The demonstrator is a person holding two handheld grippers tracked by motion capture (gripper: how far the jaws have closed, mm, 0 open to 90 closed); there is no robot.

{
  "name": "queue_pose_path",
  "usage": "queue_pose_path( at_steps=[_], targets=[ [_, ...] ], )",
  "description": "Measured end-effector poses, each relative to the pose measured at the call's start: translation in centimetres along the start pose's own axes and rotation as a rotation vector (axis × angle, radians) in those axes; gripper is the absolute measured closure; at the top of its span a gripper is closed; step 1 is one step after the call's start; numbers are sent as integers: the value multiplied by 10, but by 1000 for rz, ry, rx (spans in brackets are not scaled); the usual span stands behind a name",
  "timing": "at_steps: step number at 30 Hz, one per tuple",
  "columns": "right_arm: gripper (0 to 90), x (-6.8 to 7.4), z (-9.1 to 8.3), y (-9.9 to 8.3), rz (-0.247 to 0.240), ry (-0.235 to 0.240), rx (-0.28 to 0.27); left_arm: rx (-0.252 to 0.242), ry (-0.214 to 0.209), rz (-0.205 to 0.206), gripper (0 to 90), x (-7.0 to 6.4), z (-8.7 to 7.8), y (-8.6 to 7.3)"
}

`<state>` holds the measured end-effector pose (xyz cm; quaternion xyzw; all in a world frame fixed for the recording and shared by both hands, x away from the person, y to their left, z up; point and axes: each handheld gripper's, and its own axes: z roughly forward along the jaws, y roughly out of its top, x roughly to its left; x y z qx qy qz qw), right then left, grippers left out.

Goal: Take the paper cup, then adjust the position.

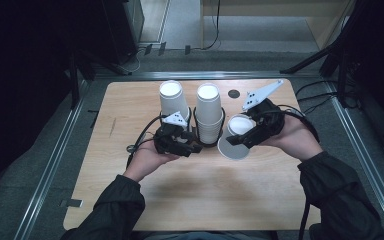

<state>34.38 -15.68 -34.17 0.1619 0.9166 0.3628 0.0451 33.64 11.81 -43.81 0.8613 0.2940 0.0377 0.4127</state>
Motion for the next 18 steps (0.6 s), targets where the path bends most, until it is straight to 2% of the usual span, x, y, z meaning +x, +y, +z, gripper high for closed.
queue_pose_path(
  at_steps=[1, 2, 3, 5, 8, 14, 15, 17, 18],
  targets=[
    [242, 0, 0, 0, 0, 0, 0, 0, 0, 0, 372, 0, 0, 0],
    [243, -1, 8, -7, 13, 12, -10, -3, -5, -7, 359, 0, 0, -2],
    [243, -1, 12, -10, 14, 17, -15, -3, -7, -31, 356, 1, 0, -4],
    [243, -1, 18, -14, 27, 25, -10, -10, -10, -44, 347, 2, -1, -7],
    [243, -1, 24, -16, 33, 35, -12, -16, -12, -45, 343, 3, -2, -11],
    [243, 2, 36, -22, 9, 50, -10, -28, -22, -24, 332, 3, -5, -20],
    [243, 3, 42, -26, -7, 60, -23, -23, -25, -24, 318, 4, -4, -23],
    [243, 3, 44, -28, -8, 63, -24, -22, -40, -28, 291, 5, -3, -25],
    [244, 4, 50, -32, 0, 73, -19, -16, -50, -27, 261, 5, -3, -27]
  ],
)
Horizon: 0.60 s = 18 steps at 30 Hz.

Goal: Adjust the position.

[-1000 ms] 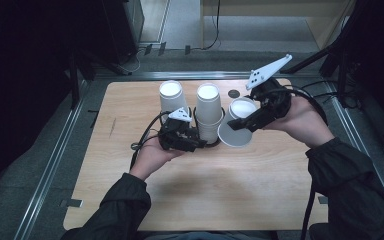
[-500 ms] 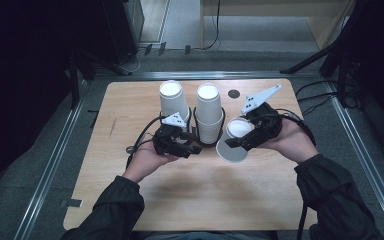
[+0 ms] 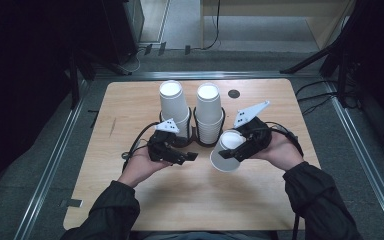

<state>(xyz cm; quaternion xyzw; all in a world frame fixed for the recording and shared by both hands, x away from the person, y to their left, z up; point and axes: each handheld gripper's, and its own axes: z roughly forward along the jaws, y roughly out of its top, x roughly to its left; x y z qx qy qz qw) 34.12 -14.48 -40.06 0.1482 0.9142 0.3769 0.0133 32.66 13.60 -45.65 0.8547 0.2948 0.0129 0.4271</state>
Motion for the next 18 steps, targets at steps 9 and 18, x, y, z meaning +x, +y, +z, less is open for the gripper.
queue_pose_path(
  at_steps=[9, 18],
  targets=[
    [243, 0, 18, -19, 42, 25, -38, 3, -111, -9, 127, 2, 4, -12],
    [244, 1, 37, -35, 68, 20, 4, 39, -124, 20, 33, 1, 12, -13]
  ],
)
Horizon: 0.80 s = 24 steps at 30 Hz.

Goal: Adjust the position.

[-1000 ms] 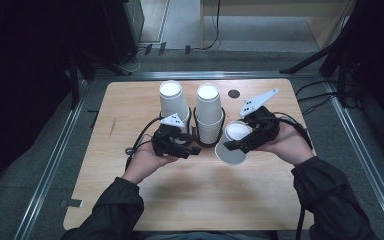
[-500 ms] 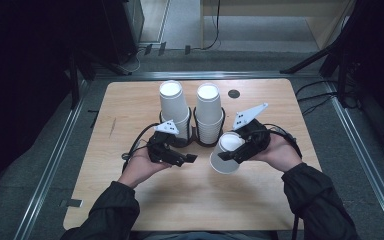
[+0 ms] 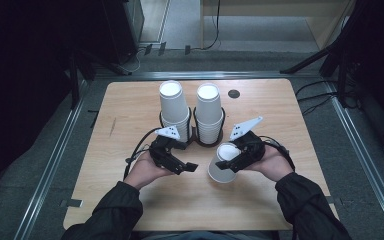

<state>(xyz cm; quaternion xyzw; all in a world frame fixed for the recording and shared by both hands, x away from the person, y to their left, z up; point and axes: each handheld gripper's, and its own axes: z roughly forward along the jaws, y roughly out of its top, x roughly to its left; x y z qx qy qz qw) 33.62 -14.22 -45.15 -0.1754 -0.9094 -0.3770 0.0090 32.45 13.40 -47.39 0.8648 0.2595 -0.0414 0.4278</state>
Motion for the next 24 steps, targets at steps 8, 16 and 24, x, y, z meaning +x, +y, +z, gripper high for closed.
queue_pose_path(
  at_steps=[8, 16, 24],
  targets=[
    [245, 2, 7, -5, 30, 23, -25, 87, -1, 89, 34, -10, 18, 3],
    [245, 1, 3, -6, 41, 39, -83, 73, -58, 106, 32, -8, 29, 8],
    [246, 0, -6, -1, 29, 65, -135, 92, -86, 131, 32, -8, 41, 12]
  ],
)
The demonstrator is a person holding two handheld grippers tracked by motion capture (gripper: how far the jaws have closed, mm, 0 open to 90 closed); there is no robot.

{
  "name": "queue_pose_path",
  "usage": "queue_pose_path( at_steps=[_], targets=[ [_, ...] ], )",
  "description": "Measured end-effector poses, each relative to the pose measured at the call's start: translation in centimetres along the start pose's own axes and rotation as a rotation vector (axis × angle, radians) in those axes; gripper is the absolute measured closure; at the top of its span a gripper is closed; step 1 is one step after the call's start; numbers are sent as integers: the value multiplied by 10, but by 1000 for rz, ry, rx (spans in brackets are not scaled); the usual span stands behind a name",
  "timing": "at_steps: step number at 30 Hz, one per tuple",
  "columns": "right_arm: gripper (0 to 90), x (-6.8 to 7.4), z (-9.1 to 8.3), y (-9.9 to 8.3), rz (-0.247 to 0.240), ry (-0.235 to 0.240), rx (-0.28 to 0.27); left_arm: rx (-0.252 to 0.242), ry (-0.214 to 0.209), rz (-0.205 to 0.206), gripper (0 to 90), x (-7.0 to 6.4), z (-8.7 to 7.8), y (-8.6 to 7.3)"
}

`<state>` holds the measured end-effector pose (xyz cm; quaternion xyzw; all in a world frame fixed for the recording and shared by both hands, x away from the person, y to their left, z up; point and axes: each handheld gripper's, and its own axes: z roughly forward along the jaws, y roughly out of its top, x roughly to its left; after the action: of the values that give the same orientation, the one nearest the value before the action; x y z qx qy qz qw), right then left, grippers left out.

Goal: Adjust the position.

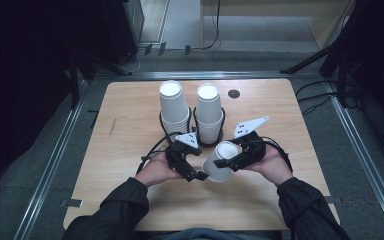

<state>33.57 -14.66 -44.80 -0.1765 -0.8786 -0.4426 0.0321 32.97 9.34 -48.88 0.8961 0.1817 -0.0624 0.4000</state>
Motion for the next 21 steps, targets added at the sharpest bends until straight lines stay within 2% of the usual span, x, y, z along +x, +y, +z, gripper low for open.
queue_pose_path(
  at_steps=[4, 13, 16, 20, 21],
  targets=[
    [246, 1, -4, 5, 1, 14, -27, -2, -19, 13, 20, 0, 4, 0],
    [247, 11, -4, 16, -22, 35, -26, -6, -41, 39, 17, -9, 12, 5],
    [247, 18, -1, 22, -29, 59, -32, -24, -46, 69, 2, -13, 12, 6],
    [247, 20, -4, 25, -30, 68, -55, -54, -58, 73, 0, -16, 10, 7],
    [247, 21, -5, 25, -26, 81, -78, -66, -61, 78, 0, -17, 9, 8]
  ],
)
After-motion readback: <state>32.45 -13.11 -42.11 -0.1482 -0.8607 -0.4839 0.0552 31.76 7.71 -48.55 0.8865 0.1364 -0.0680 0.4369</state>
